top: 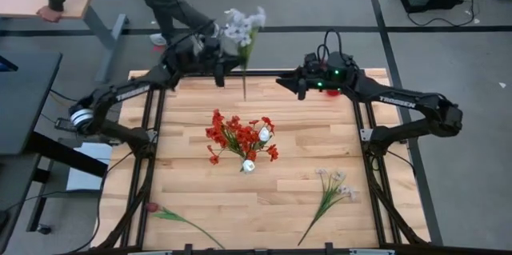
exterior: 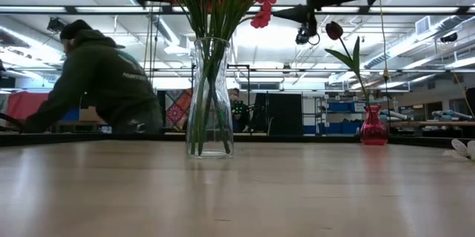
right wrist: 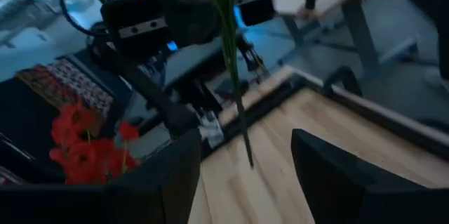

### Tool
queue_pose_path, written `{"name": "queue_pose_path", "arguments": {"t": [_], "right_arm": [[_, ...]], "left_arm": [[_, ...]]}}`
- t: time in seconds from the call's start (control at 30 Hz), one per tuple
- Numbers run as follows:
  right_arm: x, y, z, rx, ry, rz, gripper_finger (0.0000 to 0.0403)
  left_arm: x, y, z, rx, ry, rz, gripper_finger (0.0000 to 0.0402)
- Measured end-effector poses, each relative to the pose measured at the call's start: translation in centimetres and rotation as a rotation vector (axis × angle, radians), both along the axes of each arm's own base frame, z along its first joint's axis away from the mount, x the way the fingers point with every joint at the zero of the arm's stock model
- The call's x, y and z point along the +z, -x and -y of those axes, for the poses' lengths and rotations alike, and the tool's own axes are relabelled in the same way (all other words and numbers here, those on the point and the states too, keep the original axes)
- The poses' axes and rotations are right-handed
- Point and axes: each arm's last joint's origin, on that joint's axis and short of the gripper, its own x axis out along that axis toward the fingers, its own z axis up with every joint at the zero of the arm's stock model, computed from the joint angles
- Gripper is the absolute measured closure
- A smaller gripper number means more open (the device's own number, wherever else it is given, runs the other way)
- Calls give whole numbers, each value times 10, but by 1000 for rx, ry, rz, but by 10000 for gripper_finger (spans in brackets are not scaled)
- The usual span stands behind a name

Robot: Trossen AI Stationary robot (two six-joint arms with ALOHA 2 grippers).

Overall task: Sort flowers into vase by color
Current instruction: Put the top white flowers into the red vase

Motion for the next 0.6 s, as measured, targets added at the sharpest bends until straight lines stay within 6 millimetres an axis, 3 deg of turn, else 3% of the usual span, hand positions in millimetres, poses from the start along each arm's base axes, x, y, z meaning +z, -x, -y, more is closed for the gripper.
{"name": "queue_pose_path", "arguments": {"t": [0.27,0.6], "right_arm": [[2,-14,7,-1,83,118,186],[17,-22,-1,80,74,132,199]], "left_arm": [[22,-46,-17,-240,-26,23,386],[15,-90,-6,-358,-41,13,386]]}}
